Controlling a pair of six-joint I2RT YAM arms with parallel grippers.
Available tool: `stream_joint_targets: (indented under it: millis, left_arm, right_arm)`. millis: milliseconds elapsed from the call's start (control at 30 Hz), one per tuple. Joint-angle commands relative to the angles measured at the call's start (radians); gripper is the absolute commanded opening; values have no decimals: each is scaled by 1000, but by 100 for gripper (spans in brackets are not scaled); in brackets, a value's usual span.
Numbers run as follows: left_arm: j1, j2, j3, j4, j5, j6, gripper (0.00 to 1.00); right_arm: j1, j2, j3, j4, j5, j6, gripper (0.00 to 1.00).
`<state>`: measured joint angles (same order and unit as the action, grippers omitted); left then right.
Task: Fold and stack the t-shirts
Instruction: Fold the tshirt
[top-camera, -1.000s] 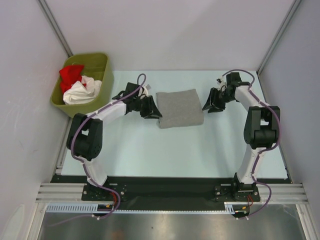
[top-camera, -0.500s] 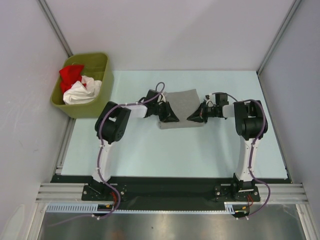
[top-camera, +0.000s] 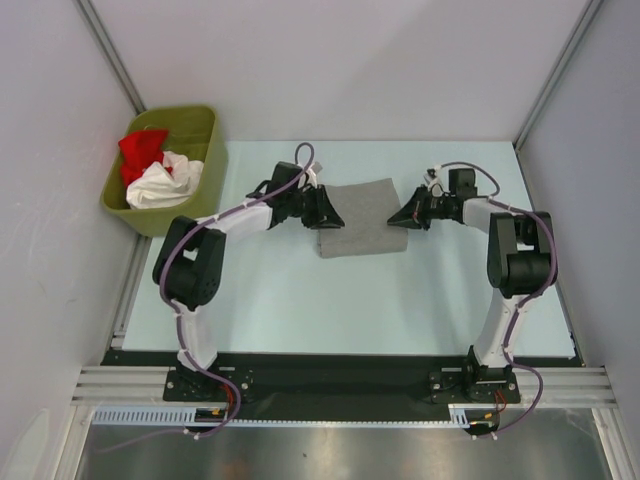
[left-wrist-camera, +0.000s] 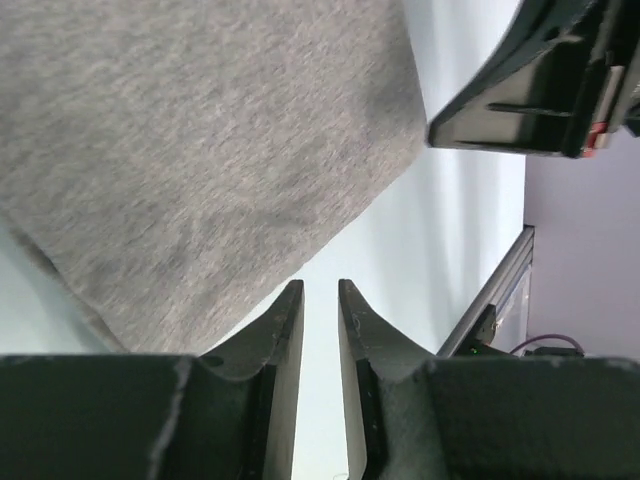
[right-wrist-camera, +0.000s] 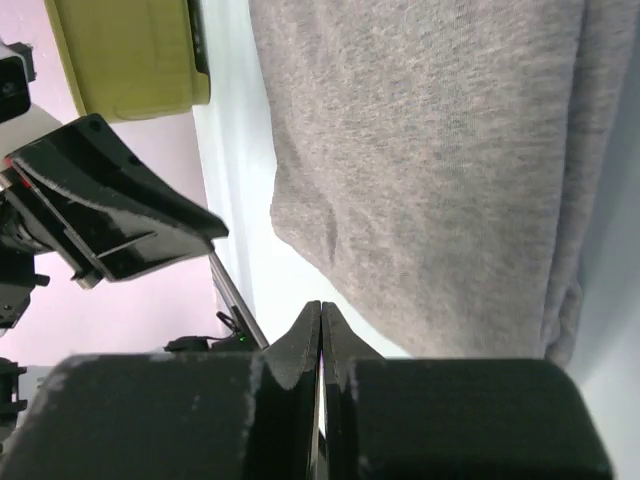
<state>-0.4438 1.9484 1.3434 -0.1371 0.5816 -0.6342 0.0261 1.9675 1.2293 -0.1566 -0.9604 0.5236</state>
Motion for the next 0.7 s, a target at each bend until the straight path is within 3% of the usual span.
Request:
stream_joint_targets:
  millis: [0, 233, 433, 567, 667]
  left_arm:
    - [-7, 44, -101, 108, 38, -55, 25]
    - [34, 141, -210, 84, -17, 37, 22]
    - [70, -44, -208, 2, -9, 96, 24]
    - [39, -106, -159, 7, -3, 42, 27]
    - [-16, -48, -87, 79, 21, -39, 27]
  right_arm:
    - [11, 68, -88, 98, -14, 32, 3]
    - [-63, 169, -191, 146, -3, 1, 8]
    - [-77, -30, -142, 5, 3, -36, 12]
    - [-31, -82, -85, 35, 8, 39, 13]
    - [46, -23, -48, 104, 6, 105, 14]
